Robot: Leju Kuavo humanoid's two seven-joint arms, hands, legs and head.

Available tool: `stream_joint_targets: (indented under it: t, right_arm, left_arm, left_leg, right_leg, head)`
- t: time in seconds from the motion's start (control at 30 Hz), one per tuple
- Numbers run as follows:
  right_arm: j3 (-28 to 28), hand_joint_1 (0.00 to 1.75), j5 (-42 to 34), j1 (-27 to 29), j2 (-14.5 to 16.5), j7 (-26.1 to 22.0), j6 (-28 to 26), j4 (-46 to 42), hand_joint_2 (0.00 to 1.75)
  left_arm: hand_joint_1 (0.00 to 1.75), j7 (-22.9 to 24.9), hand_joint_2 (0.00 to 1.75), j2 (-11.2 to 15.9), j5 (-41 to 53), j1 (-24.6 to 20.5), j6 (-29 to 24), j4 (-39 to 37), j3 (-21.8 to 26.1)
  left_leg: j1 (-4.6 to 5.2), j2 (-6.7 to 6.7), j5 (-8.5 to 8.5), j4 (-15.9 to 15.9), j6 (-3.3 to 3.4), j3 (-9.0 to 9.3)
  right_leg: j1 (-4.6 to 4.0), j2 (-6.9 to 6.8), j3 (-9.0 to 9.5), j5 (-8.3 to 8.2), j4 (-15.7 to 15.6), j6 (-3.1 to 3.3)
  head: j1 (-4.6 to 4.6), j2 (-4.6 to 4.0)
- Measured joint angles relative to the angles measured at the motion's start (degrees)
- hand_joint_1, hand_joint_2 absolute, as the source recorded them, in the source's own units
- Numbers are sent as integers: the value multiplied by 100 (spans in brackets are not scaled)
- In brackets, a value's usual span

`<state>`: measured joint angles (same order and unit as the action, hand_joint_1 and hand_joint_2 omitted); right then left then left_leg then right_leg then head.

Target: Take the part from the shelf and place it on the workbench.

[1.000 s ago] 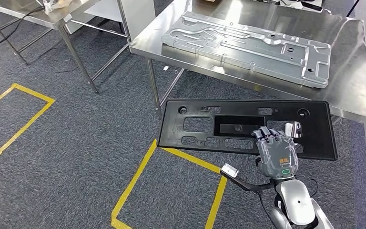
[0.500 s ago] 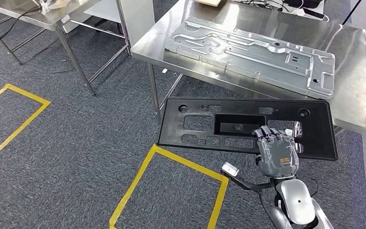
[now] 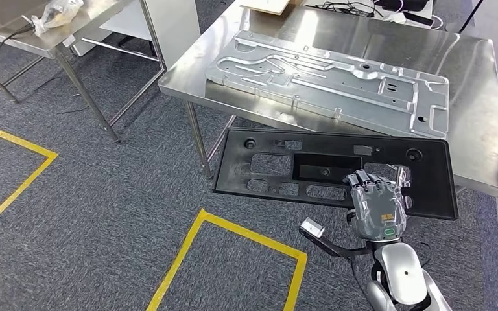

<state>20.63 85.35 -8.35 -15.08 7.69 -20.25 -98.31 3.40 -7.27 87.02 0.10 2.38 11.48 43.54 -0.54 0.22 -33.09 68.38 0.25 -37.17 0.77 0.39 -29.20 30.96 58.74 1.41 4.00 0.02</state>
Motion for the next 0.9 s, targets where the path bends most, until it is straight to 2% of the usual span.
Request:
stream_joint_targets:
  t: [0.03, 0.07, 0.1, 0.13, 0.2, 0.27, 0.33, 0.4, 0.43, 0.47, 0.5, 0.53, 0.57, 0.6, 0.63, 0.67, 0.73, 0.77, 0.8, 0.83, 0.87, 0.9]
  right_arm:
    - [5, 175, -6, -3, 22, 10, -12, 3, 175]
    - [9, 175, -14, -6, 41, 19, -30, 9, 175]
    - [8, 175, -28, -10, 56, 28, -45, 16, 175]
    - [4, 175, -49, -14, 64, 34, -57, 25, 175]
    - [-20, 175, -111, -36, 81, 39, -66, 36, 175]
    - [-47, 175, -172, -90, 103, 38, -67, 49, 175]
    - [-67, 175, -218, -161, 127, 34, -67, 72, 175]
    - [-90, 175, -265, -199, 139, 31, -67, 111, 175]
    - [-107, 175, -292, -204, 140, 31, -66, 135, 175]
    - [-125, 175, -326, -209, 141, 29, -66, 157, 175]
    - [-144, 175, -362, -216, 141, 27, -65, 175, 175]
    - [-165, 175, -395, -224, 141, 25, -64, 189, 175]
    - [-185, 175, -426, -229, 141, 21, -63, 202, 175]
    - [-208, 175, -450, -237, 141, 19, -65, 215, 175]
    - [-230, 175, -470, -244, 140, 17, -65, 226, 175]
    - [-252, 175, -486, -248, 140, 16, -65, 235, 175]
    - [-286, 175, -500, -271, 139, 17, -64, 237, 175]
    - [-299, 175, -502, -282, 139, 19, -66, 235, 175]
    - [-309, 175, -502, -298, 139, 20, -66, 235, 175]
    - [-316, 175, -502, -309, 140, 21, -67, 236, 175]
    - [-320, 175, -502, -317, 141, 22, -66, 237, 175]
    - [-322, 175, -502, -322, 143, 21, -66, 239, 175]
  left_arm:
    - [0, 10, 175, 0, 3, 9, -1, -1, 2]
    - [0, 17, 175, 1, 5, 21, -2, -1, 5]
    - [0, 18, 175, 1, 7, 32, -2, -1, 8]
    - [0, 14, 175, 0, 10, 35, -2, 0, 13]
    - [0, 10, 175, -2, 25, 33, -1, 0, 21]
    - [0, 10, 175, -4, 50, 34, 2, -1, 30]
    - [0, 14, 175, -5, 70, 40, 2, -1, 38]
    - [0, 18, 175, -4, 85, 47, 1, 1, 43]
    - [0, 18, 175, -4, 93, 51, 0, 1, 45]
    - [0, 17, 175, -4, 102, 54, -1, 1, 47]
    - [0, 16, 175, -5, 109, 56, -2, 1, 49]
    - [0, 15, 175, -5, 114, 60, -2, 0, 50]
    - [0, 15, 175, -7, 116, 78, 0, -3, 53]
    - [0, 14, 175, -11, 119, 89, 3, -5, 57]
    - [0, 13, 175, -15, 121, 96, 3, -9, 61]
    - [0, 13, 175, -18, 122, 95, 4, -11, 67]
    - [0, 12, 175, -15, 124, 67, 1, -8, 78]
    - [0, 11, 175, -10, 124, 61, 0, -5, 82]
    - [0, 9, 175, -7, 124, 59, -1, -3, 85]
    - [0, 9, 175, -4, 124, 53, -1, -1, 87]
    - [0, 6, 175, -6, 124, 48, -1, -1, 89]
    - [0, -3, 175, -8, 123, 42, 1, -1, 90]
  left_leg:
    - [11, -4, 302, -312, 29, 34]
    - [34, -2, 531, -584, 61, 58]
    - [59, 1, 699, -755, 100, 72]
    - [83, 2, 741, -832, 137, 73]
    - [85, -2, 725, -943, 209, 171]
    - [61, -12, 687, -1077, 275, 349]
    - [51, -16, 627, -1163, 323, 515]
    - [51, -36, 526, -1191, 336, 656]
    - [51, -50, 457, -1195, 331, 745]
    - [51, -64, 378, -1195, 321, 850]
    - [52, -73, 301, -1195, 309, 957]
    - [53, -76, 228, -1197, 295, 1048]
    - [54, -75, 164, -1200, 284, 1106]
    - [59, -78, 105, -1192, 265, 1150]
    - [58, -78, 46, -1195, 238, 1167]
    - [57, -73, 2, -1192, 206, 1206]
    - [54, -62, -2, -1155, 138, 1264]
    - [52, -57, 47, -1015, 113, 1252]
    - [47, -56, 88, -769, 88, 1140]
    - [36, -56, 79, -431, 64, 950]
    - [21, -55, 0, -61, 37, 706]
    - [9, -53, -169, 243, 13, 444]
  right_leg:
    - [0, 8, 84, 68, 1, -18]
    - [-1, 19, 141, 121, -9, -43]
    - [0, 28, 172, 160, -33, -80]
    - [-1, 33, 190, 172, -46, -118]
    - [-1, 29, 200, 138, -24, -190]
    - [2, 9, 47, 98, 320, -233]
    - [6, -7, -379, 238, 974, -259]
    - [8, -9, -841, 512, 1472, -288]
    - [9, -10, -988, 567, 1511, -299]
    - [8, -11, -1058, 502, 1385, -301]
    - [7, -12, -1070, 336, 1158, -294]
    - [3, -16, -1046, 84, 878, -276]
    - [-4, -28, -1027, -253, 592, -245]
    - [-26, -44, -1031, -512, 382, -210]
    - [-52, -52, -1030, -705, 238, -172]
    - [-75, -53, -1028, -805, 139, -134]
    - [-87, -25, -925, -743, 74, -55]
    - [-72, -16, -832, -700, 29, -13]
    - [-58, -12, -723, -652, -7, 28]
    - [-43, -9, -614, -599, -42, 54]
    - [-37, -10, -517, -533, -64, 70]
    - [-34, -6, -430, -463, -73, 75]
  head:
    - [5, 0]
    - [6, 0]
    - [5, 0]
    - [5, 0]
    - [-3, 0]
    - [-1, 0]
    - [3, 0]
    - [3, 0]
    - [3, 0]
    - [4, 0]
    - [4, 0]
    - [5, 0]
    - [7, 0]
    - [3, 0]
    - [-3, 0]
    - [-10, 0]
    - [-25, 1]
    - [-28, 1]
    - [-35, 1]
    - [-38, 1]
    - [-43, 0]
    - [-46, 0]
